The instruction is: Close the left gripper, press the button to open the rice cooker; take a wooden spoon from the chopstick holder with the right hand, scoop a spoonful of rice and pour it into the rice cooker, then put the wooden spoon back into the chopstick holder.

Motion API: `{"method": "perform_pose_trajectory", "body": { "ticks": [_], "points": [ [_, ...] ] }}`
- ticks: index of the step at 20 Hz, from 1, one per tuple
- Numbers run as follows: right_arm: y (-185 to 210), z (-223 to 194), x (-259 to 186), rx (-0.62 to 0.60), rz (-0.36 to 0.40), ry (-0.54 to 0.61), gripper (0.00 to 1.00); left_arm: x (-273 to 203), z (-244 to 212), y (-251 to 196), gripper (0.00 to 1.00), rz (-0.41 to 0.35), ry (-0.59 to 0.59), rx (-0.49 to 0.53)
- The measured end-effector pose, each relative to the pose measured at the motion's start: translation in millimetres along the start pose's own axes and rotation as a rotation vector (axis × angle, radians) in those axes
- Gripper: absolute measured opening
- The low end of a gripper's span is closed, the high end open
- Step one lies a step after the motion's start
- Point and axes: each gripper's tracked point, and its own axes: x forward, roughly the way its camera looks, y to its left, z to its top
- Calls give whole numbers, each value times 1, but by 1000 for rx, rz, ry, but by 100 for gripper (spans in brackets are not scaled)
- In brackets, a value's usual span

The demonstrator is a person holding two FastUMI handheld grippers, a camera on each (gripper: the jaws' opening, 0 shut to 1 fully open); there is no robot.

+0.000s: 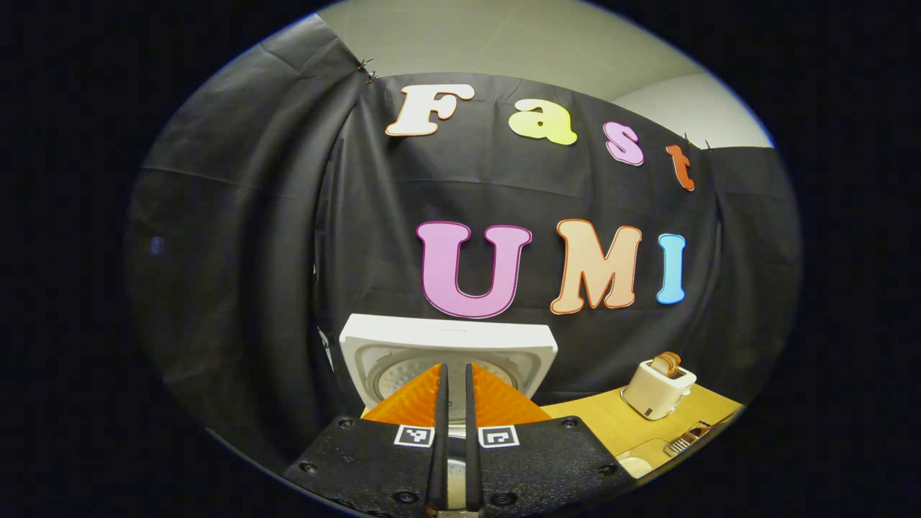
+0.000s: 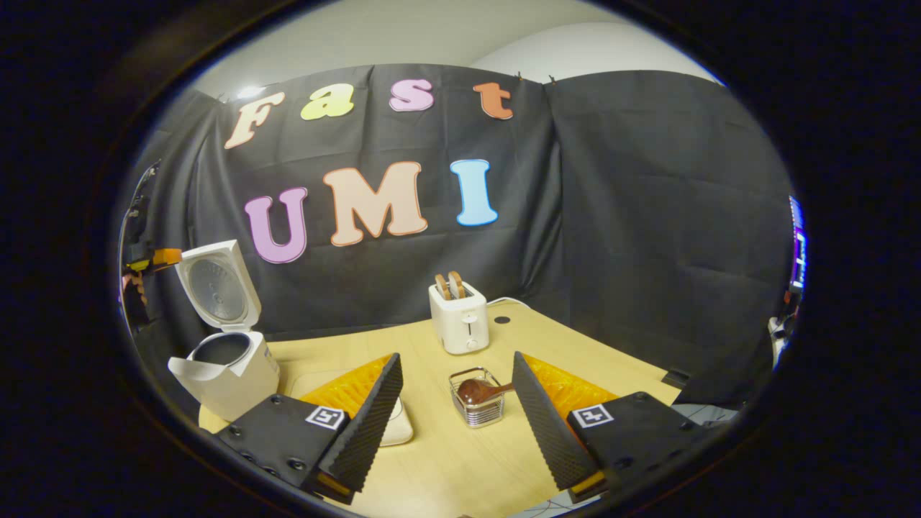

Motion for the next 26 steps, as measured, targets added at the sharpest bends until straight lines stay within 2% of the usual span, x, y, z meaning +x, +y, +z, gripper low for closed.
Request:
{"method": "perform_pose_trajectory", "body": {
  "ticks": [4, 8, 9, 11, 12, 14, 19, 21, 26],
  "points": [
    [-18, -19, 15, 42, -9, 8, 96, -20, -10, 4, 13, 28, 40, -76],
    [-40, -44, 36, 64, -14, 25, 96, -47, -21, 18, 32, 84, 72, -104],
    [-46, -50, 42, 65, -18, 31, 96, -55, -24, 22, 49, 97, 84, -96],
    [-57, -64, 53, 80, -19, 44, 96, -69, -28, 26, 65, 122, 95, -55],
    [-59, -70, 58, 87, -18, 50, 96, -76, -29, 28, 66, 134, 97, -34],
    [-62, -83, 72, 97, -4, 62, 96, -90, -35, 28, 95, 158, 114, -3],
    [-66, -116, 108, 145, 19, 93, 96, -114, -43, 23, 95, 205, 142, 18],
    [-67, -127, 120, 153, 20, 94, 99, -120, -38, 23, 95, 220, 138, 40],
    [-61, -132, 150, 206, 52, 63, 99, -128, -29, 13, 95, 230, 133, 82]
  ]
}}
